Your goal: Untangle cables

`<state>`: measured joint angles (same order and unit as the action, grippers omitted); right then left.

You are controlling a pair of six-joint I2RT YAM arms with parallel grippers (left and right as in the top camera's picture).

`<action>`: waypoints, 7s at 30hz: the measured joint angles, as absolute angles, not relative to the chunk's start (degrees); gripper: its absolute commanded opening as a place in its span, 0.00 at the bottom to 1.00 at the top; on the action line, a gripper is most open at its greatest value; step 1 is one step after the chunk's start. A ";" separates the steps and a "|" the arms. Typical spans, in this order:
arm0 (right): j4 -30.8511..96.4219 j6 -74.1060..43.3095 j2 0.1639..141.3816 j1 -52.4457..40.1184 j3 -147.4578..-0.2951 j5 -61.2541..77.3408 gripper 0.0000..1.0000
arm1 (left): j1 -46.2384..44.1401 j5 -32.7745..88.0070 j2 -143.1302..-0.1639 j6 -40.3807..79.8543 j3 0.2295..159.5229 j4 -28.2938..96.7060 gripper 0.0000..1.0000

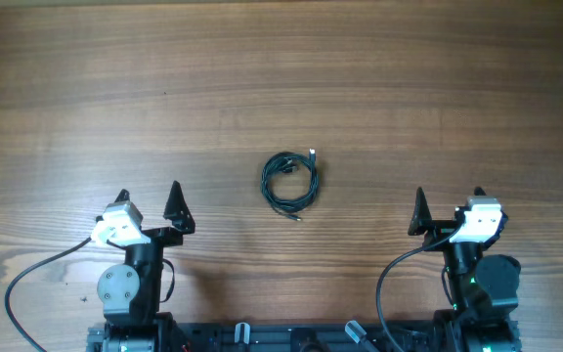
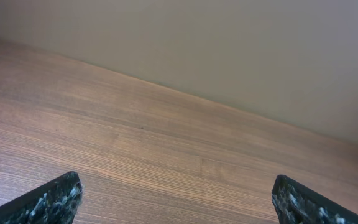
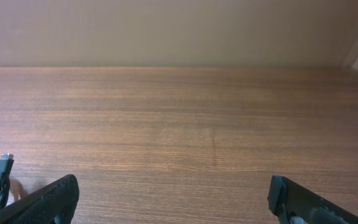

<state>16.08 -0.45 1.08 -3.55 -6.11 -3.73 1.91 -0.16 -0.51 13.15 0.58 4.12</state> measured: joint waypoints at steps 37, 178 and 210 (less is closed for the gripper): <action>15.88 -0.45 1.08 -3.53 -6.11 -3.73 1.00 | 1.91 -0.14 -0.54 13.15 0.58 4.12 1.00; 63.77 -1.58 77.71 -17.98 -76.42 16.53 1.00 | -30.20 5.26 -62.74 13.21 69.25 25.80 0.04; 51.70 -18.98 98.45 -40.73 -76.42 13.39 0.99 | -14.26 -9.85 -53.65 27.16 69.28 50.46 0.70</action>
